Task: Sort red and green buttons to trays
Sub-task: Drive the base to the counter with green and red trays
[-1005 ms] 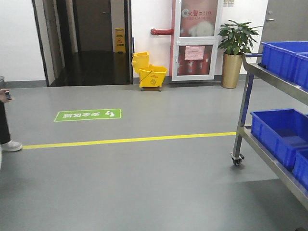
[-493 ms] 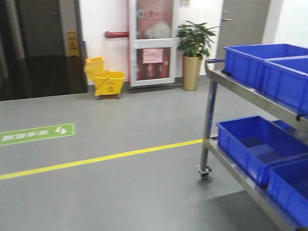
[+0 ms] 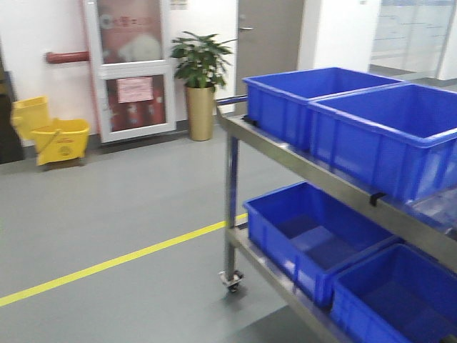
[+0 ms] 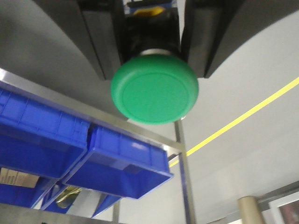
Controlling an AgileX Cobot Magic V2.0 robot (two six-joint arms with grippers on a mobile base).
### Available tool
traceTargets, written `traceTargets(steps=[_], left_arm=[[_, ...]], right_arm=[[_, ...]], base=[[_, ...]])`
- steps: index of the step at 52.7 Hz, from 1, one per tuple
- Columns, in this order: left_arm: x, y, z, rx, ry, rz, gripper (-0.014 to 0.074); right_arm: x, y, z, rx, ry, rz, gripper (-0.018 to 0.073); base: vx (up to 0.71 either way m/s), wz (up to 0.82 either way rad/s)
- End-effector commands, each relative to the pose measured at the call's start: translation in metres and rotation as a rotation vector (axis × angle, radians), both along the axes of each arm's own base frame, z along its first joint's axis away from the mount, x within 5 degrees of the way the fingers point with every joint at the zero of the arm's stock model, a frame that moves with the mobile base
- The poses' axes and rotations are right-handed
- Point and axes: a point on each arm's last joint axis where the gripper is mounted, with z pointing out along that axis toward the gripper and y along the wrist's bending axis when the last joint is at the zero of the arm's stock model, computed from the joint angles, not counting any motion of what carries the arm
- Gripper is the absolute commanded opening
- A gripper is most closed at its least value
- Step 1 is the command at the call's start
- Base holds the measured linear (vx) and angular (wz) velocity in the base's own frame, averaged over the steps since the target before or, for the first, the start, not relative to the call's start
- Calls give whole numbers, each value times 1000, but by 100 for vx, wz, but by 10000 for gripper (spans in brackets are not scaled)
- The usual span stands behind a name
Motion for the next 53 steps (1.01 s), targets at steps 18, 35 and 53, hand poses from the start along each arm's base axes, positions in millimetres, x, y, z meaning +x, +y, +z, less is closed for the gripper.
traceTargets(steps=[18, 35, 53], left_arm=[[3, -2, 18, -47, -101, -4, 0], [3, -2, 18, -47, -101, -4, 0], [3, -2, 18, -47, -101, -4, 0]], right_arm=[[1, -1, 11, 23, -19, -11, -10], [1, -1, 11, 24, -19, -11, -10], [1, -1, 11, 24, -19, -11, -10]], base=[[37, -68], [26, -84], [21, -69]])
